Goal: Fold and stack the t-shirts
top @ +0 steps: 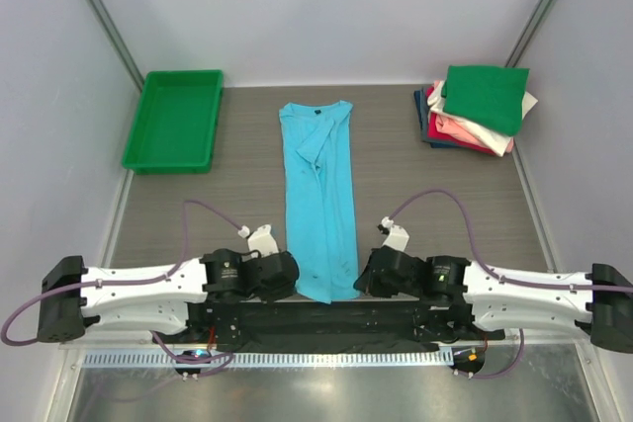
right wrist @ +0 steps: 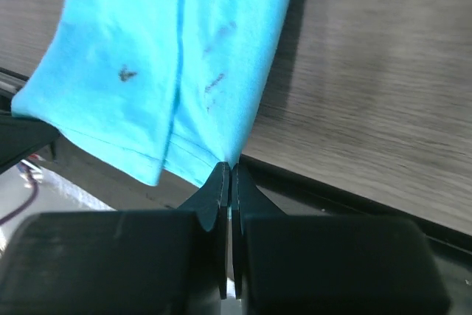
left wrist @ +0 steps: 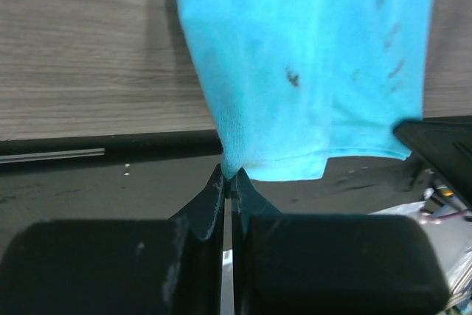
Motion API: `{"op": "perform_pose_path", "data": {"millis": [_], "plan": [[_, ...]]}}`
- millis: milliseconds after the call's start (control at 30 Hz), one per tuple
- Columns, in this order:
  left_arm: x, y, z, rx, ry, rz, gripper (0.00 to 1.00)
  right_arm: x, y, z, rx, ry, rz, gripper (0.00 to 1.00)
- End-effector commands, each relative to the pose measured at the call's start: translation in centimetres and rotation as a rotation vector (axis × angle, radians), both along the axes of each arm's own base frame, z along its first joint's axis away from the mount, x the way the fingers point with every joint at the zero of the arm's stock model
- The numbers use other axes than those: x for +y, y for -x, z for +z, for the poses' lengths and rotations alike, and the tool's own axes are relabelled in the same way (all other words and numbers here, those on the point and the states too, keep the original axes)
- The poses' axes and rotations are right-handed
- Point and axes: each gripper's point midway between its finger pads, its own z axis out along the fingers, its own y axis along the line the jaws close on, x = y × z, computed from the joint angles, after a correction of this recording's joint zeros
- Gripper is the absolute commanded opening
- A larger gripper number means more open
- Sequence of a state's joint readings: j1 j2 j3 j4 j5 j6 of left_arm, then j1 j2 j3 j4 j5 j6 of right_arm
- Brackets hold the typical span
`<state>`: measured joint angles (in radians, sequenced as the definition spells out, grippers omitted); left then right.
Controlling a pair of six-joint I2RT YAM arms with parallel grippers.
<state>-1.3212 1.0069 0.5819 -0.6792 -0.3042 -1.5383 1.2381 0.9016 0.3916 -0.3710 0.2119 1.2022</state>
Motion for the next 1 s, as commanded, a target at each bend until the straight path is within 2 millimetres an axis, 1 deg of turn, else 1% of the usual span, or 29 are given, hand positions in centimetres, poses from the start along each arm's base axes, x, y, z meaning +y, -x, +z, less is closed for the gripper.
{"op": "perform_pose_path", "data": {"millis": [0,33,67,100,133,167,200,233,267,300,333,367,400,433,467,500,533,567,600,633,667,700,733,800,833,867,900,933,967], "plan": [[1.1,-2.3,2.8,-0.121,-0.083,0.040,0.00,0.3,-2.5,5.4,-0.128,-0.015,-0.065,0.01],[1.1,-2.9,4.1,-0.142,-0.094,0.047,0.00,-0.1,-3.6,6.0,-0.167,0.016,-0.092,0.01],[1.2,-3.3,4.7,-0.162,-0.117,0.033,0.00,-0.2,-4.2,7.4,-0.184,0.035,-0.100,0.01],[1.3,-3.8,5.2,-0.173,-0.132,0.031,0.00,-0.4,-4.9,7.9,-0.210,0.066,-0.087,0.01],[1.5,-4.9,6.5,-0.179,-0.137,0.057,0.00,-1.0,-6.3,7.7,-0.213,0.112,-0.114,0.01],[1.6,-5.5,6.7,-0.183,-0.163,0.057,0.00,-0.7,-7.1,8.7,-0.214,0.107,-0.109,0.01],[1.8,-6.1,7.0,-0.197,-0.187,0.034,0.00,-0.9,-7.7,8.8,-0.226,0.132,-0.081,0.01],[2.0,-7.3,7.8,-0.204,-0.186,0.059,0.00,-1.8,-9.5,8.4,-0.210,0.165,-0.126,0.01],[2.0,-8.0,7.8,-0.202,-0.196,0.061,0.00,-1.4,-10.3,9.3,-0.214,0.148,-0.121,0.01],[2.2,-8.6,7.8,-0.208,-0.221,0.033,0.00,-1.6,-11.3,9.5,-0.221,0.163,-0.126,0.01],[2.5,-10.3,8.4,-0.215,-0.211,0.073,0.00,-1.9,-12.1,9.7,-0.239,0.186,-0.111,0.01],[2.4,-10.8,8.4,-0.206,-0.210,0.069,0.00,-2.0,-13.9,10.1,-0.244,0.196,-0.136,0.01],[2.6,-11.7,8.2,-0.210,-0.243,0.039,0.00,-2.0,-14.7,10.4,-0.250,0.200,-0.131,0.01],[2.7,-13.2,9.0,-0.224,-0.233,0.065,0.00,-2.0,-15.4,10.5,-0.261,0.218,-0.110,0.01],[2.6,-13.9,9.1,-0.223,-0.240,0.048,0.00,-2.0,-17.2,10.6,-0.258,0.232,-0.127,0.01],[2.2,-15.0,8.9,-0.228,-0.244,0.037,0.00,-1.7,-17.7,10.7,-0.249,0.231,-0.112,0.01],[2.5,-16.3,9.4,-0.246,-0.262,0.025,0.00,-1.7,-18.4,10.5,-0.243,0.244,-0.107,0.01],[2.6,-17.1,9.6,-0.250,-0.269,0.024,0.00,-1.3,-19.4,11.3,-0.263,0.238,-0.100,0.01],[2.5,-17.8,9.7,-0.250,-0.267,0.020,0.00,-1.4,-20.3,10.4,-0.243,0.260,-0.102,0.01],[2.7,-19.3,9.7,-0.251,-0.286,0.021,0.00,-1.3,-20.8,10.3,-0.238,0.260,-0.094,0.01],[2.8,-20.0,9.7,-0.249,-0.293,0.023,0.00,-0.9,-21.7,10.8,-0.252,0.252,-0.087,0.01],[2.8,-20.6,9.5,-0.240,-0.294,0.020,0.00,-1.1,-22.6,9.8,-0.230,0.267,-0.094,0.01],[2.9,-22.0,9.4,-0.238,-0.293,0.035,0.00,-1.0,-23.1,9.6,-0.222,0.264,-0.090,0.01],[2.6,-23.2,9.0,-0.230,-0.279,0.015,0.00,-0.6,-24.4,9.8,-0.227,0.258,-0.085,0.01],[3.0,-24.3,8.3,-0.211,-0.284,0.028,0.00,-0.7,-25.2,8.9,-0.204,0.264,-0.084,0.01],[2.9,-24.9,8.1,-0.208,-0.283,0.017,0.00,-0.4,-26.0,9.4,-0.214,0.257,-0.084,0.01],[3.0,-25.5,7.8,-0.198,-0.276,0.020,0.00,-0.3,-26.6,9.3,-0.214,0.259,-0.077,0.01],[3.0,-26.4,7.8,-0.188,-0.260,0.026,0.00,-0.6,-27.4,8.3,-0.194,0.274,-0.086,0.01],[2.9,-26.9,6.8,-0.167,-0.266,0.017,0.00,-0.3,-28.0,8.7,-0.198,0.259,-0.085,0.01]]}}
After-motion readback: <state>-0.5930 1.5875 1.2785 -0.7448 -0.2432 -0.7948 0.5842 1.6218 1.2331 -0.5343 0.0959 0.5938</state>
